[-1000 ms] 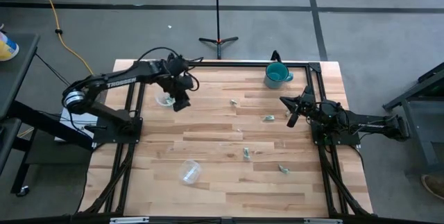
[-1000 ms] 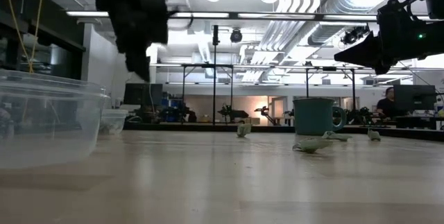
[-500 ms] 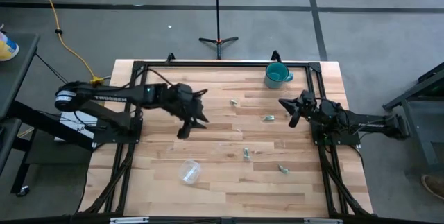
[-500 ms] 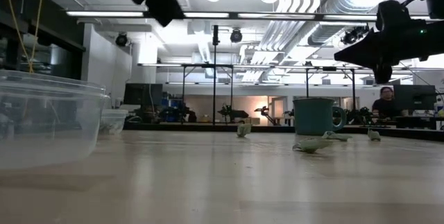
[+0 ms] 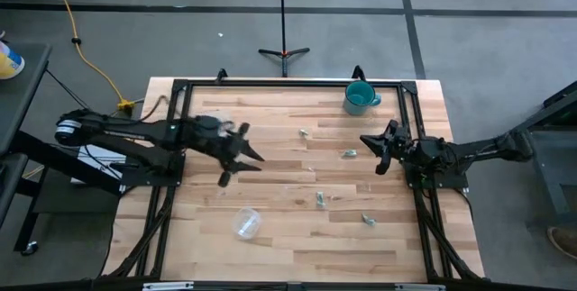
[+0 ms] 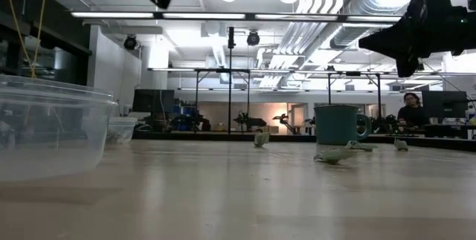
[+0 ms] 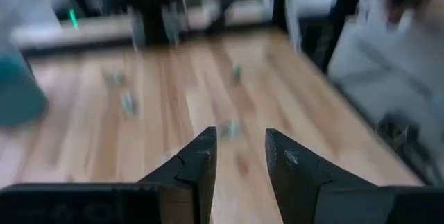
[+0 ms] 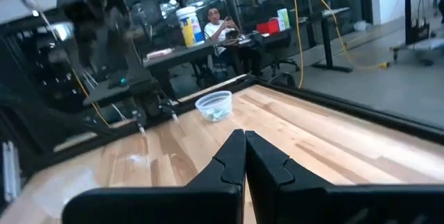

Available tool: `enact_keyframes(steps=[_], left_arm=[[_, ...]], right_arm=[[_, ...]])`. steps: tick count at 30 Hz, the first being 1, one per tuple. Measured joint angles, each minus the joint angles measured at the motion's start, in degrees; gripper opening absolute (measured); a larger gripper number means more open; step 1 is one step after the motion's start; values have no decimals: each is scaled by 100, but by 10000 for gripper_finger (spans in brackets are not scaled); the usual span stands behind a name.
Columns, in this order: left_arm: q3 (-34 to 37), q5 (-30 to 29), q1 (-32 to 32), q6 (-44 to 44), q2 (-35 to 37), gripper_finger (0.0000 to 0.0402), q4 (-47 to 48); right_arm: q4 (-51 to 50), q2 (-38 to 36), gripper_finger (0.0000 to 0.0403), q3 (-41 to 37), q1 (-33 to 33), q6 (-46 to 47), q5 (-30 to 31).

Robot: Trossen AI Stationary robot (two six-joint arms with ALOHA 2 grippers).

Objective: Pick and place Stevia / Truvia into bins
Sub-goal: Put the stevia packet into the bottom transparent container

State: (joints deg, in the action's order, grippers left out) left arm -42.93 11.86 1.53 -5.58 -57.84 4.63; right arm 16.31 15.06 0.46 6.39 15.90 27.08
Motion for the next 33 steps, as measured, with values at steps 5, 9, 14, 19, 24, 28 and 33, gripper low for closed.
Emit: enact_keyframes(steps=[5,9,14,19,24,28,33], left_arm=[[901,-90,41,190,653,156,-955],[1544,-232,122,386,1004,156,-1504],[1993,-522,336,512,1565,156,-1791],[2248,-789,761,701,2197,156,-1354],[2477,-1400,1210,694,2825,156,-1301],[2506,-1922,1521,556,3234,156,-902],[2508,-2480,1718,548,3607,156,-346]], right_arm=[[450,390,6,1,172,-290,107],[447,711,49,100,279,-295,-148],[499,1210,142,443,483,-493,-212],[504,1846,214,1018,685,-927,-397],[429,2739,233,1590,868,-1466,-406],[315,3286,230,2032,909,-1484,-441],[-442,3994,228,2571,912,-1308,-609]])
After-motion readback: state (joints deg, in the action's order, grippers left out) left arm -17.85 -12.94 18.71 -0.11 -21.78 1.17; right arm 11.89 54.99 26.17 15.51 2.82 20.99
